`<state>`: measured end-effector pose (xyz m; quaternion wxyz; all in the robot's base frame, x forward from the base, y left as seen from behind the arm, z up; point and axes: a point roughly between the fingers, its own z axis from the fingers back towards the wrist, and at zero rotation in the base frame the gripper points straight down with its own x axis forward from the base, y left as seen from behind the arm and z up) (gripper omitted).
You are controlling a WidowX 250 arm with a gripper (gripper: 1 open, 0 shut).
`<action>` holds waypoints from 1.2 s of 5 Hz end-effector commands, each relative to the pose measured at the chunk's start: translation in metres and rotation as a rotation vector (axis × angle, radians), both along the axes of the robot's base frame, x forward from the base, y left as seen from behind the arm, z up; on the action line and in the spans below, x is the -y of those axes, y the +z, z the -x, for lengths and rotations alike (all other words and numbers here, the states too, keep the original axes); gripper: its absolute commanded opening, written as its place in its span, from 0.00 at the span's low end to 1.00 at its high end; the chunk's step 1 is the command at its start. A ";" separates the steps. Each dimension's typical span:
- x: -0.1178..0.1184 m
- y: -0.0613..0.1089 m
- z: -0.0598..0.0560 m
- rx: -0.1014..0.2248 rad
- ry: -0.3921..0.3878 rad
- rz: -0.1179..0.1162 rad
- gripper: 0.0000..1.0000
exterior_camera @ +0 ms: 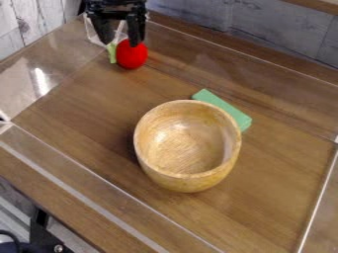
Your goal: Move the red fruit to the right
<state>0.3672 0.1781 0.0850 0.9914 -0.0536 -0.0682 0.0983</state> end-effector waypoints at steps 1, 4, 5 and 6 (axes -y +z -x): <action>-0.017 0.019 -0.005 0.083 0.022 -0.024 1.00; -0.037 0.010 -0.005 0.124 0.068 0.020 1.00; -0.042 0.007 -0.004 0.132 0.082 0.034 1.00; -0.043 0.005 -0.006 0.136 0.089 0.048 1.00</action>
